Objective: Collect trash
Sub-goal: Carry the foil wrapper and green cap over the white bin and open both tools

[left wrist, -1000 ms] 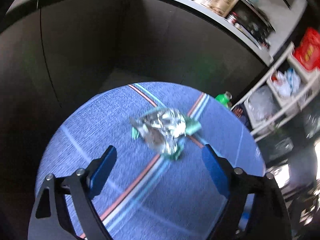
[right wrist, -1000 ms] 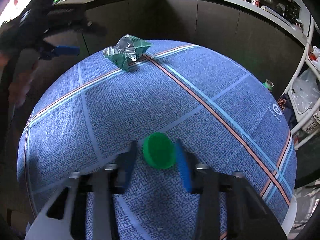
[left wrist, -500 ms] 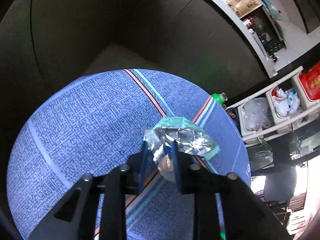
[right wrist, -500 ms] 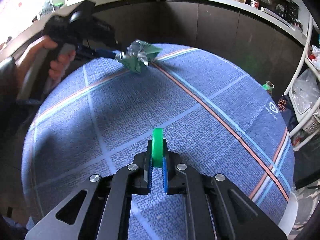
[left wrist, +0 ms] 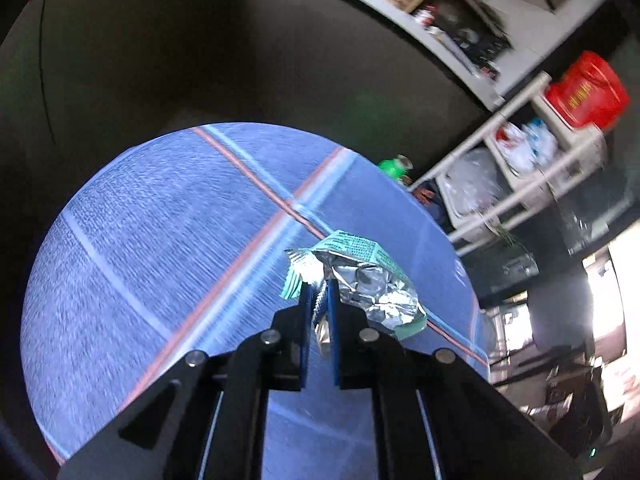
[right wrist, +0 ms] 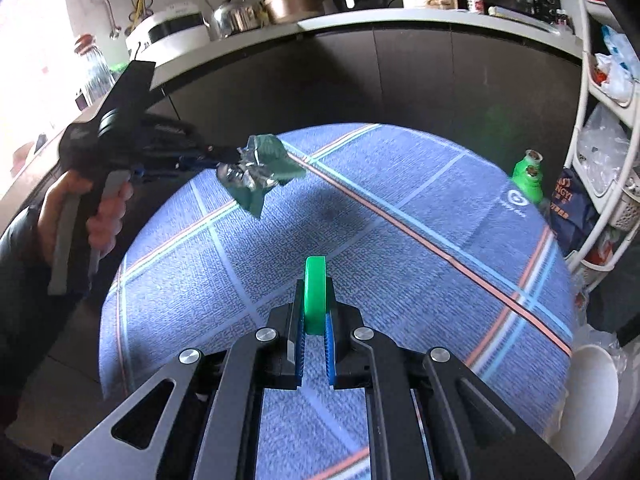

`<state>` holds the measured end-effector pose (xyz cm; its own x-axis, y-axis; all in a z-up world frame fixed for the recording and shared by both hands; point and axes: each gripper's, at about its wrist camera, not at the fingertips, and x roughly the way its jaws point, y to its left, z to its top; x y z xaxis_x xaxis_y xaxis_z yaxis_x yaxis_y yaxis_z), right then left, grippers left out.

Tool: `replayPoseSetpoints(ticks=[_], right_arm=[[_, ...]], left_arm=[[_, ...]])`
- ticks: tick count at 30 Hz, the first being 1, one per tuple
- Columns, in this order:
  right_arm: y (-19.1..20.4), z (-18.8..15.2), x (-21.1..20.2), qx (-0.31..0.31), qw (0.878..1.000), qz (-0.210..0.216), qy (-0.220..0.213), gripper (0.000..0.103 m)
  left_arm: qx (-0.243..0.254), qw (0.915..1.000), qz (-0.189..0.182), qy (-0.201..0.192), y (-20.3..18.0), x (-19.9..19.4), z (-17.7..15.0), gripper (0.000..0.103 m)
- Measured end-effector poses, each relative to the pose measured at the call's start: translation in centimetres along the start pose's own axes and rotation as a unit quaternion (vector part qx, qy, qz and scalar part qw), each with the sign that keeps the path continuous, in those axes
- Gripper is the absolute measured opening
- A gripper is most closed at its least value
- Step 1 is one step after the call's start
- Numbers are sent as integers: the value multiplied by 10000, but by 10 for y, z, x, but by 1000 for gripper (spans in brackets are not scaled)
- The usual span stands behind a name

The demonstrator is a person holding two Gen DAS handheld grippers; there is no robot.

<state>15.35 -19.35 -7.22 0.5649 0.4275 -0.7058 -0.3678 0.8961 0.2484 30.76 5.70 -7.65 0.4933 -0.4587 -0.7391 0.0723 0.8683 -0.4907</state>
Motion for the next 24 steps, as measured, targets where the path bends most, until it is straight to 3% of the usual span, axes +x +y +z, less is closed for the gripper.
replayPoseSetpoints(ticks=[13, 24], right_arm=[[-29, -31, -85, 441, 9967, -264, -632, 7], [-105, -78, -141, 1281, 9830, -922, -935, 7]], left_arm=[[1084, 9920, -614, -198, -119, -64, -63, 9], [1959, 9742, -1100, 197, -232, -37, -104, 9]])
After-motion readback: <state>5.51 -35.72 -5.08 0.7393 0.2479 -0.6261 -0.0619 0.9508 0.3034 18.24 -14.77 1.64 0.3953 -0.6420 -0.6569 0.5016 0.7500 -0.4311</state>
